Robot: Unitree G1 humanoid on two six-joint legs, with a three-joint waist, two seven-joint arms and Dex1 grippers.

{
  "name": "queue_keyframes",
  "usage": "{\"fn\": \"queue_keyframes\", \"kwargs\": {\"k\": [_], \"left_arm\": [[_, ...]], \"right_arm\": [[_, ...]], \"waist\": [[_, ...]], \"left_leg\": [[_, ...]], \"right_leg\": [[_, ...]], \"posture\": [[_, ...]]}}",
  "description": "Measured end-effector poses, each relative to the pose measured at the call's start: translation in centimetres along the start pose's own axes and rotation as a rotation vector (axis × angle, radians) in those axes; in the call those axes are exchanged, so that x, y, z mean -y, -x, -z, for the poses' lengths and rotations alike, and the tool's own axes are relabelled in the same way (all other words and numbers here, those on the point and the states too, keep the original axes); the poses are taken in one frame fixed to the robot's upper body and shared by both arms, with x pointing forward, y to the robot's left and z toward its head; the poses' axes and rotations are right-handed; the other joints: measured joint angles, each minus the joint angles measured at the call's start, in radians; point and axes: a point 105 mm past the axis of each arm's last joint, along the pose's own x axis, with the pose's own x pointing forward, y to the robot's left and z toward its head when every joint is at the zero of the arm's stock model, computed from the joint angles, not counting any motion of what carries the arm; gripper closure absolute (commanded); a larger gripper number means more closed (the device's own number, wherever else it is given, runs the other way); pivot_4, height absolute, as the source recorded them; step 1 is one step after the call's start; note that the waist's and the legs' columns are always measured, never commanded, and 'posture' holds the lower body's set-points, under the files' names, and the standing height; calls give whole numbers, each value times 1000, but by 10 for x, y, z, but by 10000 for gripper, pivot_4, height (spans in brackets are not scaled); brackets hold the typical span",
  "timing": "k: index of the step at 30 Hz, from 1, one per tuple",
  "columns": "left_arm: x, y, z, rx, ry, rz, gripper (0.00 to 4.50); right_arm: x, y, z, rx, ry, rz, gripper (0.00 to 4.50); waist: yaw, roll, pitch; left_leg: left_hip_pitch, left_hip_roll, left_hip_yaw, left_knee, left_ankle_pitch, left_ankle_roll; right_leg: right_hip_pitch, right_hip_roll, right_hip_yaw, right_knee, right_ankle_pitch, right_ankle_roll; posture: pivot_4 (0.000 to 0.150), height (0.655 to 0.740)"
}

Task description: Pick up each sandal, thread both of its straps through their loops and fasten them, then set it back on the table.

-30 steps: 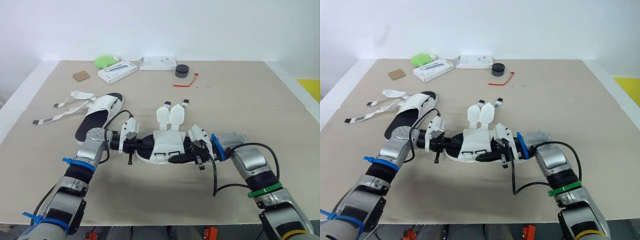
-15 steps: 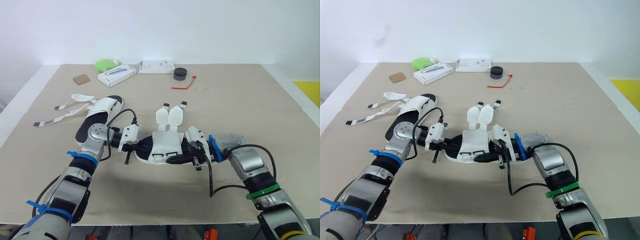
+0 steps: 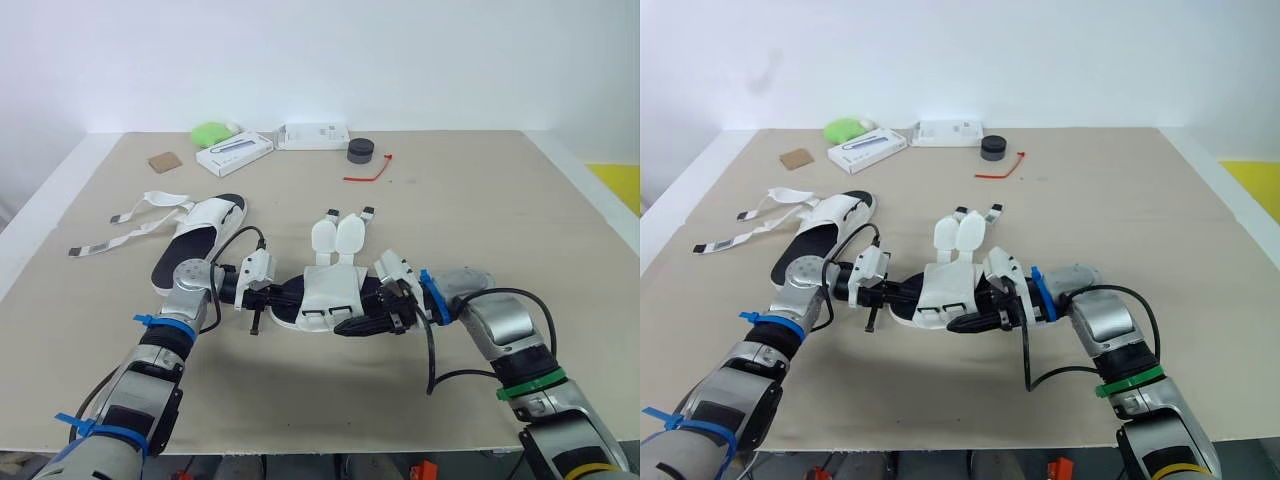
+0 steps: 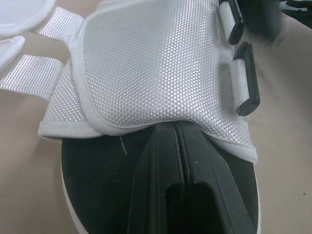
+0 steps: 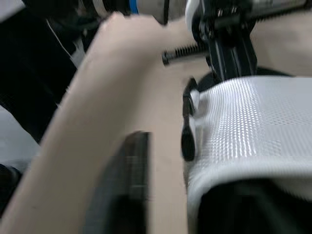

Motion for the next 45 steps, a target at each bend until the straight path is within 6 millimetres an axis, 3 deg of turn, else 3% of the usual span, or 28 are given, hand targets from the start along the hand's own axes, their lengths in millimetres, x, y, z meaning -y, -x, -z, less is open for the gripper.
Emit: {"fn": "queue_keyframes", "kwargs": {"k": [1, 2, 3, 6, 13, 19, 21, 25, 28, 32, 45], "left_arm": [[0, 1, 0, -2, 1, -1, 45000], [0, 1, 1, -3, 1, -3, 45000], [0, 1, 1, -3, 2, -5, 45000], [1, 1, 1, -2, -2, -5, 45000], [4, 5, 2, -12, -33, -7, 45000], [4, 9, 3, -28, -37, -14, 45000], [5, 9, 3, -27, -42, -11, 45000], [4, 8, 3, -31, -54, -11, 45000], [4, 5, 2, -23, -59, -11, 45000], [4, 5, 2, -24, -60, -19, 45000], [6, 5, 3, -18, -66, -43, 45000]], "right_arm": [[0, 3, 0, -1, -6, 2, 7947], [0, 5, -1, -1, -11, 3, 6125], [0, 8, -1, -4, -11, 9, 317], [-6, 22, -6, -8, -16, 21, 317], [-6, 78, -20, 23, -92, 198, 317], [33, 98, -65, 116, -175, 390, 317], [40, 92, -72, 134, -221, 398, 317], [71, 69, -65, 88, -488, 450, 317], [75, 53, -57, 30, -600, 415, 317], [83, 49, -47, -3, -688, 423, 317], [99, 4, -73, 102, -683, 289, 317]], "waist": [[-2, 1, -1], [-2, 2, -1], [-3, 2, -2], [-3, 4, -2], [-11, 6, -5], [-27, 9, -7], [-27, 7, -8], [-28, 12, -10], [-23, 12, -10], [-24, 12, -10], [-25, 13, -10]], "left_leg": [[0, 0, 0, 0, 0, 0], [0, 0, 0, 0, 0, 0], [0, 0, 0, 0, 0, 0], [0, 0, 0, 0, 0, 0], [1, 1, 1, -1, -3, 0], [2, 1, 3, -1, -3, 0], [2, 1, 2, -1, -4, 1], [1, 1, 6, -1, -4, 2], [0, 1, 6, -1, -5, 2], [-1, 1, 7, -1, -5, 2], [0, 1, 8, -1, -5, 2]], "right_leg": [[0, 0, 0, 0, 0, 0], [0, 0, 0, 0, 0, 0], [0, 0, 0, 0, 0, 0], [0, 0, 0, 0, -1, -1], [0, 1, 1, 0, -3, -1], [-1, 2, 4, 0, -2, -1], [-1, 2, 3, 0, -3, -2], [-3, 2, 7, 0, -2, 0], [-4, 2, 7, 0, -2, -1], [-5, 2, 9, 0, -2, 0], [-4, 3, 12, 0, -1, 2]], "posture": [[1500, 7400], [1500, 7400], [1500, 7400], [1500, 7400], [1500, 7400], [1500, 7400], [1500, 7400], [1500, 7400], [1500, 7400], [1500, 7400], [1500, 7400]]}}
